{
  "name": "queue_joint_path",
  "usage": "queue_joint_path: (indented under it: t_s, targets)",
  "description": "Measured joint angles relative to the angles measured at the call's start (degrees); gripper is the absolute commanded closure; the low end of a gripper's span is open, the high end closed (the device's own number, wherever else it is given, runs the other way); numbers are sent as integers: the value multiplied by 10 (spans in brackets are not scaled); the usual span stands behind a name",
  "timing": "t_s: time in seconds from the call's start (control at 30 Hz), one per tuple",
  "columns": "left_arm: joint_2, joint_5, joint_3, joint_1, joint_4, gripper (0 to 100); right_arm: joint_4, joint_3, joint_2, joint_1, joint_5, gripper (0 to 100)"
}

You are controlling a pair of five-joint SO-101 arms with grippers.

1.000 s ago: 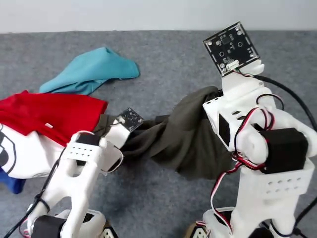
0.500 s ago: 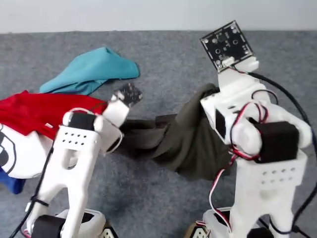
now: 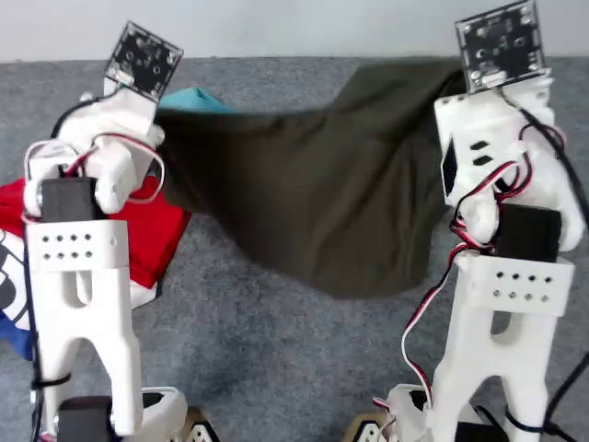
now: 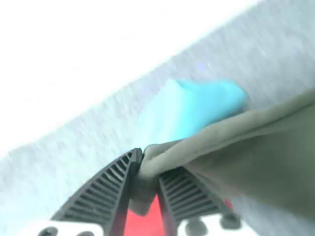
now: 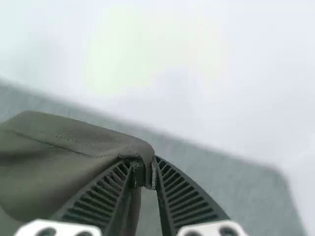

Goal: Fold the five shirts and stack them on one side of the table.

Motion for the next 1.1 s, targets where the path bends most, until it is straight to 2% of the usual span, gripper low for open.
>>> queue_joint_path:
  t_s: [0.13, 0.23, 0.37, 0.57, 0.73, 0.9, 1.1]
  targets:
    - [53, 1, -4, -1, -105, 985, -118, 18, 0, 0, 1, 988]
    - [94, 1, -12, 0, -152, 985, -196, 19, 0, 0, 14, 988]
    - [135, 18, -84, 0, -165, 985, -253, 19, 0, 0, 58, 988]
    - [218, 76, -274, 0, -165, 985, -346, 9, 10, 4, 71, 988]
    - [305, 81, -462, 19, -157, 985, -360, -101, 68, 4, 72, 988]
    - [377, 82, -626, 53, -112, 985, -357, -234, 139, 31, 73, 988]
    - [388, 82, -717, 74, -61, 985, -234, -308, 151, 53, 73, 988]
